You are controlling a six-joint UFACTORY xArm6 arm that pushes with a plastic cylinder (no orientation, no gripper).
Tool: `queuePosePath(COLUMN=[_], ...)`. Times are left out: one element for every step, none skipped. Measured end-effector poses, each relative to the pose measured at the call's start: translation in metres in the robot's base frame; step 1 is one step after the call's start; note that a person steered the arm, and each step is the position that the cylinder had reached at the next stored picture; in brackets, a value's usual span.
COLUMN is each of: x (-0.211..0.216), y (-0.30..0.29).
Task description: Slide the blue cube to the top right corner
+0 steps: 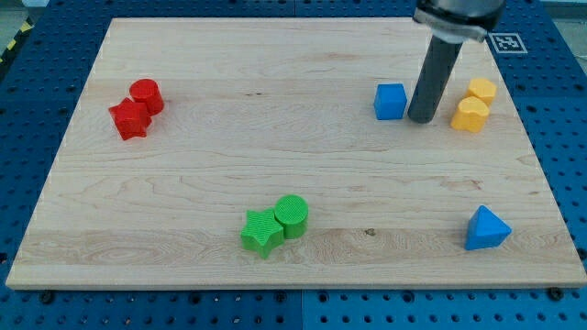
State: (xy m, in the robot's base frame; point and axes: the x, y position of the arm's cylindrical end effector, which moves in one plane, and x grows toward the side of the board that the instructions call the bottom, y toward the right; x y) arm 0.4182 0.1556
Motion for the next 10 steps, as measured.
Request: queuePosePath(x=[-0.008,-0.08,-0.107,-0.091,-0.116,-0.151,-0.154,-0.154,-0.154,-0.157], y=[-0.037,-0.044,-0.042,-0.055,-0.078,-0.032,-0.031,-0.052,-0.007,0.026])
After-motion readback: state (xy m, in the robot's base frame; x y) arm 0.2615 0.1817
